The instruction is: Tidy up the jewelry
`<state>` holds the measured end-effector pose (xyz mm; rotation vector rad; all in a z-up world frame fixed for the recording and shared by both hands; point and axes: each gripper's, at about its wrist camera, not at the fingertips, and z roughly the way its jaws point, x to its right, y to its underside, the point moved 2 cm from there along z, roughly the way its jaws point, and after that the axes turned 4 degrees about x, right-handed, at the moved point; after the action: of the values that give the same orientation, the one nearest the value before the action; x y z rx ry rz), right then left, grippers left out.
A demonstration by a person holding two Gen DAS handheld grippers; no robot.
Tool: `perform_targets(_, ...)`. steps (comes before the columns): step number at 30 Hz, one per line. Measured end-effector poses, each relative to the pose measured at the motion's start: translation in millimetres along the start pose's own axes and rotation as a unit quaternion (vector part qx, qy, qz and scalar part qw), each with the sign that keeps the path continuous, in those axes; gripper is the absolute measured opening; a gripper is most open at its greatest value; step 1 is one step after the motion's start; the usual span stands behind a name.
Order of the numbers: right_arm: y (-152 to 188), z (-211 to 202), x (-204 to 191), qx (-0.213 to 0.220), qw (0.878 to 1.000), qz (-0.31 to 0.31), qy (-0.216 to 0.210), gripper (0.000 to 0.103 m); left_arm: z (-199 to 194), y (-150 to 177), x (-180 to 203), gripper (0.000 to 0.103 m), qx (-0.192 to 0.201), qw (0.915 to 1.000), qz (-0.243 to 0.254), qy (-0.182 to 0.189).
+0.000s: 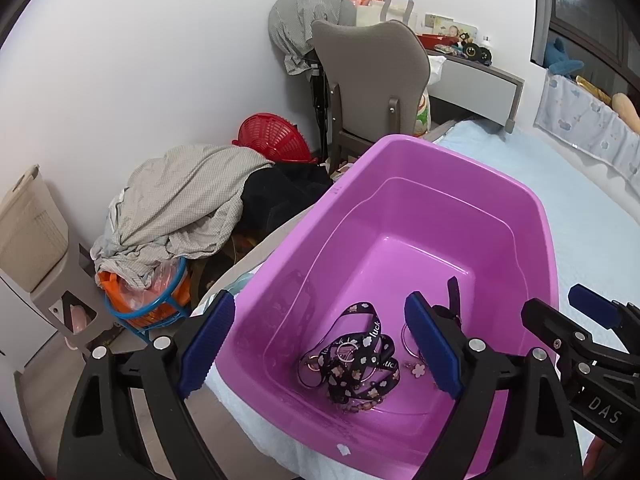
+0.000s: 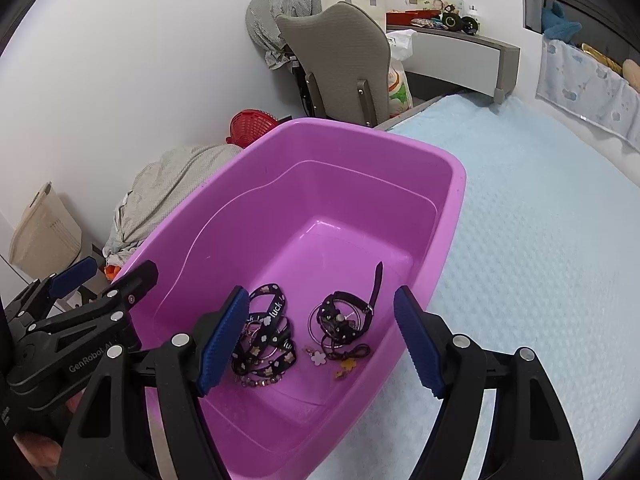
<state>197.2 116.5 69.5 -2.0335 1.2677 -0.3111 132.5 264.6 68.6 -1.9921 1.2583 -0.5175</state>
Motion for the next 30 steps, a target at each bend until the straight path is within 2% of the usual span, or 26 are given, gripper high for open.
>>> perform_targets(18,8,-18,-6,0.015,1.000,0.010,-0.002,0.072,-25,3,2,0.086,0.008,0.9999,0.008,0.008)
perform_targets(30,6,-21,-18,0.018,1.000,-0.007,0.010,0.072,-28,9,-7,0.088,-0.004,0.9999,-0.001,-0.009)
